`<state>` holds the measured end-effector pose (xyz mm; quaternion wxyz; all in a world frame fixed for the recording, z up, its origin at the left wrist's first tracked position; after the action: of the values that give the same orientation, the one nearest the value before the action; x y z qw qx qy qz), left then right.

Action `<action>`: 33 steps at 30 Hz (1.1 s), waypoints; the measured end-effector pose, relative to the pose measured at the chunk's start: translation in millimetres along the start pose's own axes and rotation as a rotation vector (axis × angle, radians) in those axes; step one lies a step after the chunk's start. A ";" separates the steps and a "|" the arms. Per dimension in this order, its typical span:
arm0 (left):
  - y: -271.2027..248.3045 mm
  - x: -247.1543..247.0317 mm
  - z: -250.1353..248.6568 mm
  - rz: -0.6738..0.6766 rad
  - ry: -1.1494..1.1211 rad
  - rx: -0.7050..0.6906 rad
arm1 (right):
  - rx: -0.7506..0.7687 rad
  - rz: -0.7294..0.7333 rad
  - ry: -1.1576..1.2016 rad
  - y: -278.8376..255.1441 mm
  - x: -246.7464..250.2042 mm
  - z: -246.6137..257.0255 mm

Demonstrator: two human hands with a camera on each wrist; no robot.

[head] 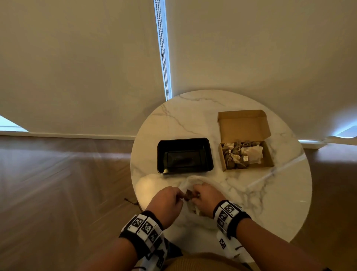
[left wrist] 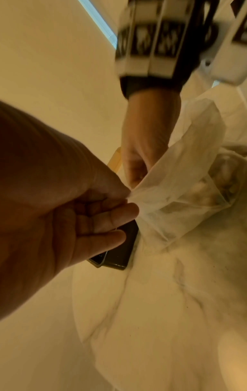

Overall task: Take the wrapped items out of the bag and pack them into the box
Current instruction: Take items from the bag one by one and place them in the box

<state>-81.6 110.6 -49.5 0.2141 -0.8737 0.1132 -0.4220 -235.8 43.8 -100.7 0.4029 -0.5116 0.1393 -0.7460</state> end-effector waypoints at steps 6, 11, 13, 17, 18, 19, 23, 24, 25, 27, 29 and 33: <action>-7.1 4.1 8.4 0.046 0.003 0.010 | 0.122 -0.131 0.288 -56.4 32.5 -3.7; -13.0 19.8 -9.7 0.011 -0.036 -0.059 | 0.175 -0.198 0.487 -77.7 51.1 -12.1; -9.8 24.7 -25.7 0.038 -0.189 -0.106 | 0.179 -0.201 0.551 -81.4 53.9 -14.0; 0.4 25.5 -56.9 0.124 -0.551 -0.179 | 0.211 -0.229 0.662 -85.5 58.2 -11.0; 2.7 25.7 -62.9 0.123 -0.576 -0.190 | 0.225 -0.236 0.683 -86.0 58.7 -9.7; 5.2 26.3 -67.4 0.111 -0.584 -0.193 | 0.236 -0.242 0.698 -86.0 59.1 -8.6; 9.8 26.7 -70.9 0.092 -0.637 -0.169 | 0.243 -0.268 0.744 -83.8 58.7 -11.0; 9.7 27.5 -68.8 0.087 -0.650 -0.156 | 0.239 -0.275 0.748 -83.1 58.4 -12.4; 9.7 28.5 -65.5 0.075 -0.660 -0.142 | 0.234 -0.279 0.746 -82.4 57.7 -13.9; 9.2 32.4 -58.0 0.041 -0.689 -0.110 | 0.233 -0.275 0.745 -81.5 55.4 -16.2; 8.7 39.4 -49.9 0.006 -0.702 -0.088 | 0.227 -0.282 0.722 -80.4 53.1 -18.7; 5.1 59.8 -41.1 -0.045 -0.710 -0.098 | 0.203 -0.287 0.666 -79.0 53.3 -19.6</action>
<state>-77.0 72.0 12.0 0.1885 -0.9773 0.0328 -0.0908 -297.3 50.4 -25.6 0.2757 -0.2126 0.1149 -0.9304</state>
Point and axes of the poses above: each hand's wrist, its own y-axis towards the middle knuckle, its own x-axis out of the back of the hand, z = x × y, the point moved 5 cm from there along y, towards the middle knuckle, and after that the axes turned 6 degrees about z, right-handed, at the moved point
